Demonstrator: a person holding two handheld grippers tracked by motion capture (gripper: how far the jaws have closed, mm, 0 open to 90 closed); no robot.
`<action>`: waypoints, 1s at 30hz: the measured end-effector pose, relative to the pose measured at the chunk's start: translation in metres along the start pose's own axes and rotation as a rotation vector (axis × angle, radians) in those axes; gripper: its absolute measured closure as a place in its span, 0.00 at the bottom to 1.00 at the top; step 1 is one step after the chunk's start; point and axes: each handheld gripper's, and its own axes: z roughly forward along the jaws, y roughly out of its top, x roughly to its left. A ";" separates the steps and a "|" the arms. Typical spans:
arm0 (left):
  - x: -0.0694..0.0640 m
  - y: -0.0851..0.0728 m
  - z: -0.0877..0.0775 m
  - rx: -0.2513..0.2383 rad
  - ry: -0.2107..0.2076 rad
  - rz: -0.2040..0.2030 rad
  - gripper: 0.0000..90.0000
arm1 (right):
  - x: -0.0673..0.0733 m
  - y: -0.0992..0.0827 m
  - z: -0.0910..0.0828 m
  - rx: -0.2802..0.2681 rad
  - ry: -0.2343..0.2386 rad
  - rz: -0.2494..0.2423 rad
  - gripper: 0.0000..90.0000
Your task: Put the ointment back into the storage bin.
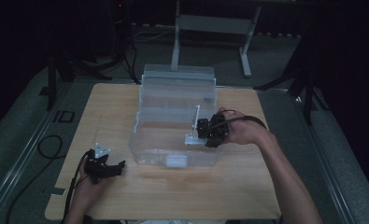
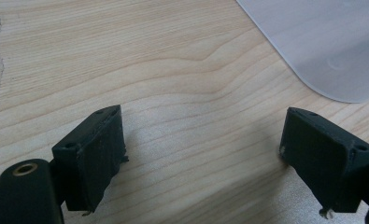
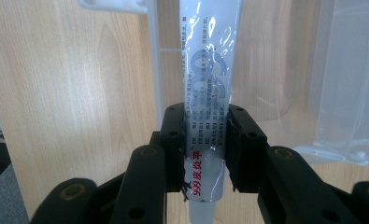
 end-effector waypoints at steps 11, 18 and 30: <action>0.000 0.000 0.000 0.000 0.000 0.000 0.16 | -0.006 0.004 0.008 0.010 0.012 0.005 0.78; 0.000 0.000 0.000 0.000 0.000 0.000 0.16 | -0.007 0.005 0.014 0.014 0.021 0.005 0.78; 0.000 0.000 0.000 -0.001 0.000 0.000 0.16 | -0.008 0.007 0.021 0.020 0.033 0.012 0.78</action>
